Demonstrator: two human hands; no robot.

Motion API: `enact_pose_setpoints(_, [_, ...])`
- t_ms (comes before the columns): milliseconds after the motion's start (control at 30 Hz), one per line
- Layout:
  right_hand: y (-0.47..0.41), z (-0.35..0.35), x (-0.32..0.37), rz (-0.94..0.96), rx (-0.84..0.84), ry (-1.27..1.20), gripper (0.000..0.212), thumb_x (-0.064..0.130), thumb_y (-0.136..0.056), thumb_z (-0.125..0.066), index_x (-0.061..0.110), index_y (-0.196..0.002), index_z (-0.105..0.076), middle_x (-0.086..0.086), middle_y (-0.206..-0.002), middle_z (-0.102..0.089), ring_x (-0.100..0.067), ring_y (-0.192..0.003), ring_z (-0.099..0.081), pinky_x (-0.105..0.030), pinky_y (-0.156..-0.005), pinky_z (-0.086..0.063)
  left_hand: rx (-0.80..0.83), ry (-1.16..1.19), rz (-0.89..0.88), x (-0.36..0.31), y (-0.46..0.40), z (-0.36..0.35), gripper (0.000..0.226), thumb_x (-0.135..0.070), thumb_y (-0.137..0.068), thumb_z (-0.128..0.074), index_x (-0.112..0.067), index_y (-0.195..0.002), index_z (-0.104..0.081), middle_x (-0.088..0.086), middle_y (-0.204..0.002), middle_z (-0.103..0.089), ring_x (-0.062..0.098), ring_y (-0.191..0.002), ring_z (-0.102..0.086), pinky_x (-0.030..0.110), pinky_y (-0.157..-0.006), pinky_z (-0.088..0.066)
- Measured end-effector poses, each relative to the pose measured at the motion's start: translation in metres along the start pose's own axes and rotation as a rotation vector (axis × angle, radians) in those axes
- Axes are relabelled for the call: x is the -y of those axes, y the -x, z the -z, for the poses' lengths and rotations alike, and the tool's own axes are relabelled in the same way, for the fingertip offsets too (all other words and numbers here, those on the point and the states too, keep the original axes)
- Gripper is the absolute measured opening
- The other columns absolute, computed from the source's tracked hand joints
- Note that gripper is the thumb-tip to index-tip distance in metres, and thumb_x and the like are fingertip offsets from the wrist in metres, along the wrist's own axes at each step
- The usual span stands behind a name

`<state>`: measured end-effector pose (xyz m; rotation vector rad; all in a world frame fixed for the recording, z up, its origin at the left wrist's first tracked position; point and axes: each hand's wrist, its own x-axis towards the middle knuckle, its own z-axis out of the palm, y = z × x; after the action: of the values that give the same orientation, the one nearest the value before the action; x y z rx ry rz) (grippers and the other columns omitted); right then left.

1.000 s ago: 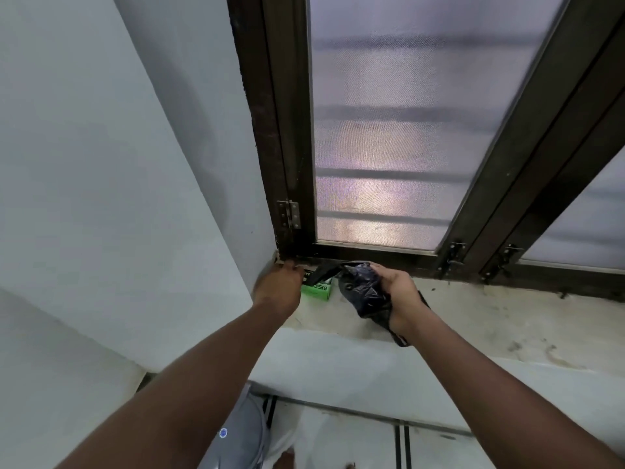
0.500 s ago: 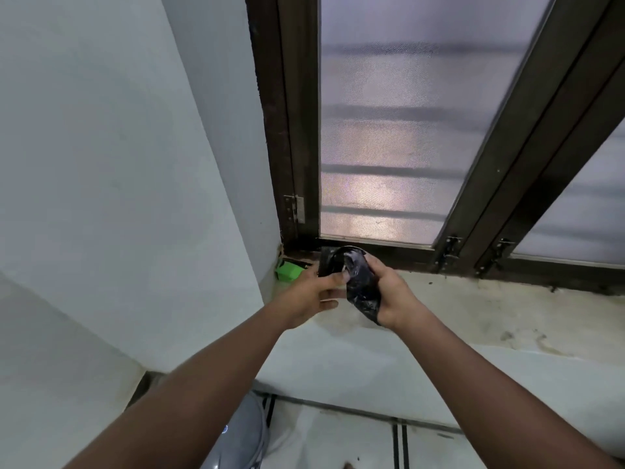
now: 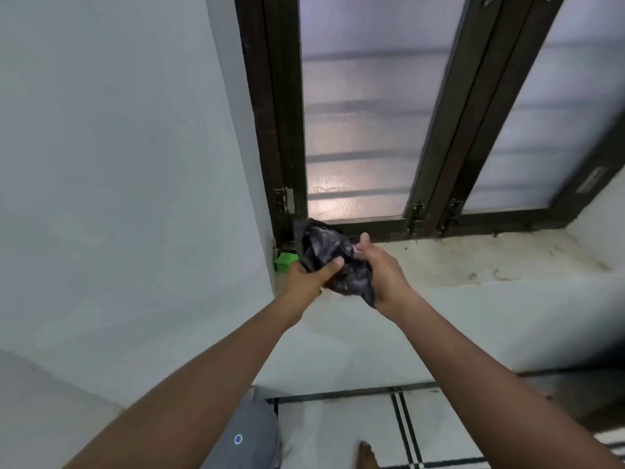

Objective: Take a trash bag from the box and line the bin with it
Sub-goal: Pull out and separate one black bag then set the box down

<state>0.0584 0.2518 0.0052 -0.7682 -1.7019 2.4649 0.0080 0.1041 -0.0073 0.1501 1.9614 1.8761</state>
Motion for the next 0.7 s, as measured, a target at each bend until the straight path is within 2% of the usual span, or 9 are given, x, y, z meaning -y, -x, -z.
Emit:
enact_pose_setpoints(67, [0.032,0.000,-0.012,0.025,0.109,0.248,0.077,0.068,-0.072,-0.078,0.020,-0.129,-0.059,-0.008,-0.125,-0.072,-0.023,-0.111,-0.072,-0.044,-0.101,-0.055,-0.083,0.056,-0.004,0.001,0.009,0.006,0.030,-0.049,-0.083,-0.080,-0.032,-0.104,-0.067,-0.004,-0.112,-0.075,0.018,-0.104,-0.070,0.031,-0.083,-0.057])
enact_pose_setpoints(167, [0.066,-0.002,-0.045,0.006,0.216,0.571,0.045,0.031,-0.082,-0.084,0.024,-0.123,-0.067,0.003,-0.115,-0.077,-0.014,-0.104,-0.072,-0.033,-0.096,-0.057,-0.099,0.088,0.038,0.000,0.028,0.013,0.045,-0.056,-0.083,-0.077,-0.027,-0.116,-0.065,-0.003,-0.116,-0.071,0.017,-0.108,-0.067,0.030,-0.095,-0.053])
enact_pose_setpoints(300, [0.101,-0.015,-0.064,-0.030,0.052,0.330,0.020,0.010,-0.092,-0.070,0.008,-0.111,-0.073,-0.010,-0.104,-0.079,-0.029,-0.100,-0.074,-0.044,-0.094,-0.058,0.200,0.028,0.155,0.008,0.062,0.033,0.084,-0.075,-0.070,-0.076,-0.021,-0.133,-0.064,-0.001,-0.123,-0.074,0.021,-0.114,-0.070,0.039,-0.102,-0.055])
enact_pose_setpoints(367, [0.118,-0.019,-0.063,-0.045,0.033,0.173,0.021,0.008,-0.093,-0.069,0.001,-0.112,-0.072,-0.018,-0.105,-0.078,-0.034,-0.098,-0.075,-0.043,-0.088,-0.060,0.421,-0.088,0.198,0.017,0.082,0.047,0.075,-0.062,-0.073,-0.083,-0.019,-0.132,-0.064,0.002,-0.121,-0.076,0.023,-0.113,-0.072,0.044,-0.100,-0.057])
enact_pose_setpoints(433, [0.126,-0.022,-0.061,-0.050,-0.055,0.099,0.023,0.010,-0.093,-0.069,-0.001,-0.113,-0.072,-0.020,-0.101,-0.078,-0.034,-0.088,-0.077,-0.040,-0.075,-0.063,0.503,-0.160,0.220,0.026,0.097,0.057,0.052,-0.033,-0.083,-0.085,-0.012,-0.126,-0.068,0.007,-0.117,-0.077,0.026,-0.110,-0.073,0.043,-0.099,-0.058])
enact_pose_setpoints(500, [0.138,-0.025,-0.064,-0.057,-0.119,0.013,0.030,0.017,-0.093,-0.072,-0.001,-0.116,-0.070,-0.020,-0.100,-0.078,-0.035,-0.088,-0.077,-0.043,-0.074,-0.064,0.463,-0.120,0.233,0.033,0.113,0.064,0.039,-0.019,-0.085,-0.083,-0.004,-0.120,-0.071,0.013,-0.112,-0.078,0.029,-0.105,-0.075,0.042,-0.096,-0.059])
enact_pose_setpoints(600, [0.167,-0.024,-0.074,-0.152,0.069,0.040,0.038,0.032,-0.092,-0.074,0.007,-0.120,-0.071,-0.015,-0.111,-0.077,-0.032,-0.102,-0.075,-0.045,-0.092,-0.060,0.273,-0.073,0.151,0.040,0.140,0.065,0.030,-0.022,-0.087,-0.082,-0.005,-0.110,-0.075,0.014,-0.104,-0.079,0.031,-0.096,-0.077,0.042,-0.083,-0.062])
enact_pose_setpoints(667, [0.191,-0.023,-0.086,-0.178,0.199,0.144,0.031,0.021,-0.093,-0.073,0.013,-0.122,-0.070,-0.009,-0.112,-0.078,-0.027,-0.102,-0.075,-0.040,-0.087,-0.060,0.118,-0.092,0.085,0.044,0.161,0.062,0.027,-0.030,-0.087,-0.081,-0.007,-0.103,-0.077,0.013,-0.098,-0.080,0.036,-0.097,-0.077,0.046,-0.081,-0.063])
enact_pose_setpoints(700, [0.198,-0.022,-0.093,-0.168,0.167,0.186,0.031,0.014,-0.092,-0.073,0.014,-0.122,-0.068,-0.007,-0.110,-0.078,-0.024,-0.099,-0.075,-0.037,-0.081,-0.060,0.054,-0.094,0.084,0.046,0.170,0.060,0.032,-0.037,-0.087,-0.080,-0.008,-0.101,-0.078,0.013,-0.095,-0.080,0.036,-0.094,-0.077,0.047,-0.080,-0.063])
